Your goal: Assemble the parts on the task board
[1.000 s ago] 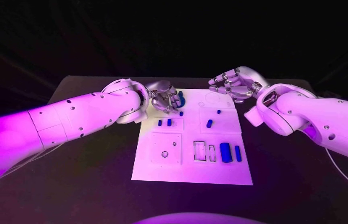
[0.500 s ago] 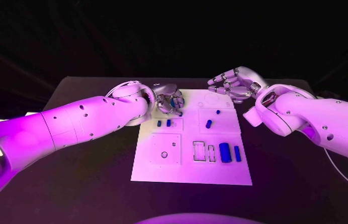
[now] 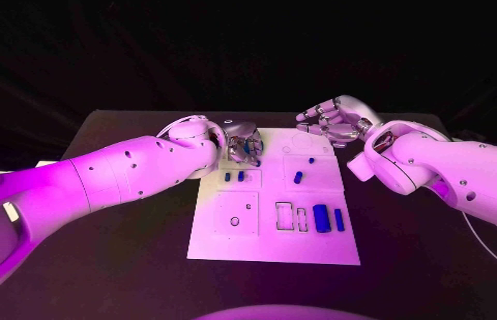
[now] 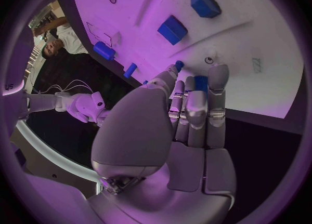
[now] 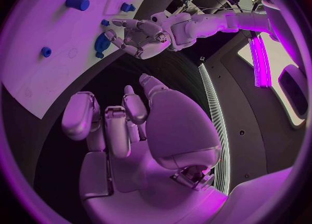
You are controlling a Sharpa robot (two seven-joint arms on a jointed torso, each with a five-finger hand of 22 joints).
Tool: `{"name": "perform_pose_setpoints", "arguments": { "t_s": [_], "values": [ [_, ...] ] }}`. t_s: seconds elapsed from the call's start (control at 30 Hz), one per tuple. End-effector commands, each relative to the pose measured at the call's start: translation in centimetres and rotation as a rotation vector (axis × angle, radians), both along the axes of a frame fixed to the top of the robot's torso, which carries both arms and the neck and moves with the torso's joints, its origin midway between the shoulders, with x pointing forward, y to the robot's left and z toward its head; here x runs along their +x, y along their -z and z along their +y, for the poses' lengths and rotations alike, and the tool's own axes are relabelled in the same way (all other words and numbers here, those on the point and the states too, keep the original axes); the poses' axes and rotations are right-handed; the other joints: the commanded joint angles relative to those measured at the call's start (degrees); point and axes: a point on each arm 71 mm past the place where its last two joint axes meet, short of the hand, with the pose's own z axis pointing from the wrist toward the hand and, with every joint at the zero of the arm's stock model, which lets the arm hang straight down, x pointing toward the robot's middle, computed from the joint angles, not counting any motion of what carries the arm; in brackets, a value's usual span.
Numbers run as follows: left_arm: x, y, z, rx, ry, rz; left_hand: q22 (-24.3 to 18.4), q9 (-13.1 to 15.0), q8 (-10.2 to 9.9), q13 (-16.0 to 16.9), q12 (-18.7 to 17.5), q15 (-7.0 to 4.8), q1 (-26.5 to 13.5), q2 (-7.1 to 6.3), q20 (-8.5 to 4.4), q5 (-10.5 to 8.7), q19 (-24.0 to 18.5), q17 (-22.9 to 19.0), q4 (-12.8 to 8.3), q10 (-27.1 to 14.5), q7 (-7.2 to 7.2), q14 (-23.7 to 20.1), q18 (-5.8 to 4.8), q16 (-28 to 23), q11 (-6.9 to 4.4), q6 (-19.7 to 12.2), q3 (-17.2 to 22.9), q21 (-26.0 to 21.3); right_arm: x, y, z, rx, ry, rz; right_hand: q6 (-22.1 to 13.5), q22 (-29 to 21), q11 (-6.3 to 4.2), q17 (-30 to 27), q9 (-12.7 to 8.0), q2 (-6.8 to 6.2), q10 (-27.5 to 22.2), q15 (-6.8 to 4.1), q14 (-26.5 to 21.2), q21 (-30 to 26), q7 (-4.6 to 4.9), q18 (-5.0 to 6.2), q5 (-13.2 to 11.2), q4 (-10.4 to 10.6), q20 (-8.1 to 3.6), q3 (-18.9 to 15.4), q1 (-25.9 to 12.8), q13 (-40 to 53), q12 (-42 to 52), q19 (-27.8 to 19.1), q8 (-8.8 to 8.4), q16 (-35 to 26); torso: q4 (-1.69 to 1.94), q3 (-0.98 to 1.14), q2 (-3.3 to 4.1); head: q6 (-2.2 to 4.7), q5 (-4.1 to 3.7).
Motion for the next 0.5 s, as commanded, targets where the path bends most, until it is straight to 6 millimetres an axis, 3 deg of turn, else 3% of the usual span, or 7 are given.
{"name": "perform_pose_setpoints", "arguments": {
  "t_s": [0.03, 0.5],
  "values": [
    [0.01, 0.34, -0.18, 0.054, 0.003, 0.016, 0.8, -0.1, -0.3, -0.1, -0.3, 0.06, 0.6, 0.03, -0.03, 0.32, 0.5, 0.5, -0.2, 0.4, -0.02, 0.5, -0.62, 0.6, -0.02, 0.2, 0.4, 1.0, -0.05, -0.03, 0.13, -0.001, -0.011, -0.01, -0.2, 0.0, -0.09, 9.1, 0.1, 0.53, -0.4, 0.27, 4.4, -0.4, 0.08, 1.07, 0.4, 0.1, -0.05, 0.0, 0.0, 0.0, -0.3, -0.3, -0.06, -0.2, -0.01, -0.01, 0.02, -0.01, 0.0],
    [0.02, 0.61, -1.15, 0.092, 0.008, 0.022, 4.9, -0.6, -1.0, -0.5, -0.7, -0.22, 1.0, -0.01, -0.23, 0.35, 2.1, 3.0, -0.6, 1.5, -0.12, 1.8, -1.3, 3.5, -0.29, 0.9, 1.3, 5.9, -0.04, 0.0, 0.15, -0.001, -0.012, -0.006, -0.2, -0.6, -0.09, 8.9, 0.1, 0.6, -0.9, 0.28, 4.4, -0.6, 0.09, 1.17, 0.4, 0.2, -0.04, -0.1, -0.1, -0.7, -1.1, -0.5, -0.06, -0.4, 0.0, -0.08, 0.08, -0.12, -0.17]
  ]
}}
